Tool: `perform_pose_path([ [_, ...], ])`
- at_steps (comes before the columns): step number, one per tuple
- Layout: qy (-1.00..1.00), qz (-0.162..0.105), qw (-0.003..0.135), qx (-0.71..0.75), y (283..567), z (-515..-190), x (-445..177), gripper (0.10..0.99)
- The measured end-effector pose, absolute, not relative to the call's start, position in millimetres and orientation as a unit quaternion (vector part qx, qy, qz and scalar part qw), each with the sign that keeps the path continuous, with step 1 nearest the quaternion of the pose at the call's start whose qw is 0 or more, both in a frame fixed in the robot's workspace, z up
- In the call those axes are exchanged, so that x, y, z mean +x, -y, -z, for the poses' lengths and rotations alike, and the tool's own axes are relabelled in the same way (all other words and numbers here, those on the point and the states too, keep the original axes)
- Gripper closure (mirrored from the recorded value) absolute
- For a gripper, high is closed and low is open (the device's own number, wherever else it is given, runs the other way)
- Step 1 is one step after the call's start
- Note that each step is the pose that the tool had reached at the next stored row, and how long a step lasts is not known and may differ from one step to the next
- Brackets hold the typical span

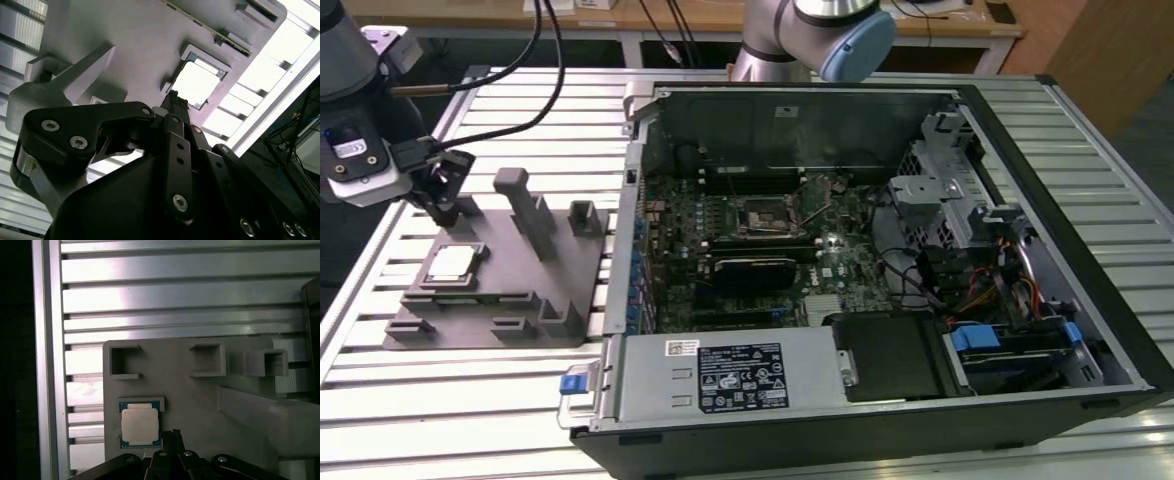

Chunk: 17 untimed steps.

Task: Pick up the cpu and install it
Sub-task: 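Pick up the cpu and move it towards the insertion slot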

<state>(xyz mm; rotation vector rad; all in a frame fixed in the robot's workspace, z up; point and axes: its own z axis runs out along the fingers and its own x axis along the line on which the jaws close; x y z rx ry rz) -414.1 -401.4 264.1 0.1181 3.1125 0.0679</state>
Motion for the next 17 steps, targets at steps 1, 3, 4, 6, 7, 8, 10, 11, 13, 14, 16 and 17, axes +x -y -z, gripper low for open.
perform_pose_path([
  [1,-0.999,-0.022,0.013,0.038,401.6,-262.9,-414.2,0.980],
  [3,-0.999,-0.022,0.013,0.038,401.8,-260.5,-414.3,0.980],
  [4,-0.999,-0.022,0.013,0.038,401.9,-259.4,-414.4,0.980],
  [6,-0.999,-0.022,0.013,0.038,402.1,-257.3,-414.7,0.980],
  [7,-0.999,-0.022,0.013,0.038,402.3,-256.3,-414.8,0.980],
  [8,-0.999,-0.022,0.013,0.038,402.5,-255.4,-414.9,0.980],
  [10,-0.999,-0.022,0.013,0.038,403.0,-253.4,-415.1,0.980],
  [11,-0.999,-0.022,0.013,0.038,403.2,-252.5,-415.2,0.980],
  [13,-0.999,-0.022,0.013,0.038,403.7,-250.6,-415.4,0.980],
  [14,-0.999,-0.022,0.013,0.038,403.9,-249.6,-415.5,0.980],
  [16,-0.999,-0.022,0.013,0.038,404.4,-247.7,-415.6,0.980],
  [17,-0.999,-0.022,0.013,0.038,404.7,-246.8,-415.7,0.980],
])
